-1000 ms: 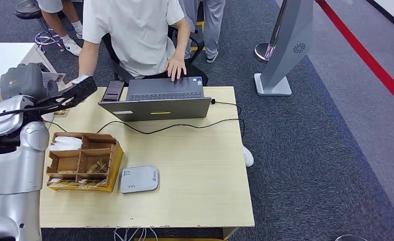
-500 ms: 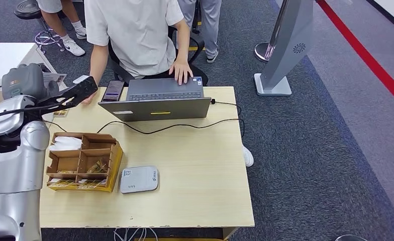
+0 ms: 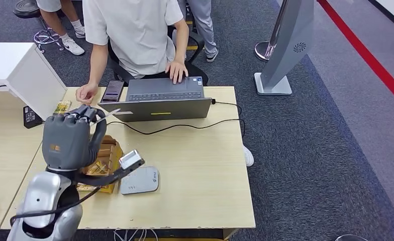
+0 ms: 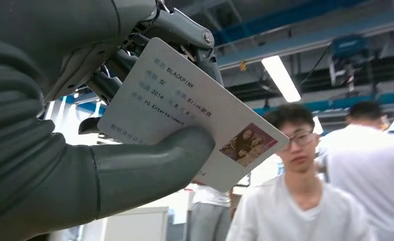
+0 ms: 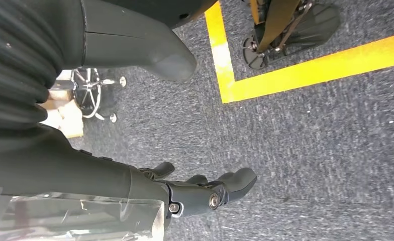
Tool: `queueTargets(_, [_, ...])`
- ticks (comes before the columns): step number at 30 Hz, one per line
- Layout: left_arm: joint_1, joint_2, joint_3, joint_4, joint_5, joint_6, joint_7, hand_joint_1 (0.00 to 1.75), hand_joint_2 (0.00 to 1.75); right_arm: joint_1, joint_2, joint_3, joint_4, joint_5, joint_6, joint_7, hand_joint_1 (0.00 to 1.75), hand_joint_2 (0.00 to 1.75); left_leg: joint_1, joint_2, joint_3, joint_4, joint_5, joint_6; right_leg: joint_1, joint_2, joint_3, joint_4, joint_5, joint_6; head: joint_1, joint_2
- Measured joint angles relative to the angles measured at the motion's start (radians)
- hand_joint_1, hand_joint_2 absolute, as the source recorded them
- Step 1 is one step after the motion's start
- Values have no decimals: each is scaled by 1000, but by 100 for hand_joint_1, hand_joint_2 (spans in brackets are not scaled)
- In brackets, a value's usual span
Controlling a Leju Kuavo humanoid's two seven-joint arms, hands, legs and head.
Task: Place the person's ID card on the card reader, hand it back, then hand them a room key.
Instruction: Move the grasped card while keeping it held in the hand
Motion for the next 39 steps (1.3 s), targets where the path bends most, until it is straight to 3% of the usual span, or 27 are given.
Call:
queueTargets(4, [76,43,-70,-93,10,29,-20,175,175,1,0,-10,0,1,-3,4,0,175,1,-1,0,0,1,0,1,-2,0,0,0,0,-1,0])
queueTargets(9, [117,65,-89,-131,27,30,-43,175,175,1,0,-18,0,4,-4,5,0,175,1,-1,1,0,2,0,1,-2,1,1,1,0,-1,0])
queueTargets(23, [135,73,-90,-129,44,-5,-40,175,175,0,0,-25,1,7,-9,11,0,175,1,-1,1,0,3,0,1,-2,1,1,1,0,-1,0])
queueTargets(28, [169,17,-89,100,61,-92,16,175,175,-1,2,-27,1,27,-8,20,0,175,1,-1,1,0,3,0,1,-2,1,0,1,0,-1,0])
queueTargets(39, [199,-18,-87,198,83,-95,1,175,175,-1,2,-27,1,38,-8,23,0,175,1,-2,1,0,3,0,1,-2,1,0,1,0,-1,0])
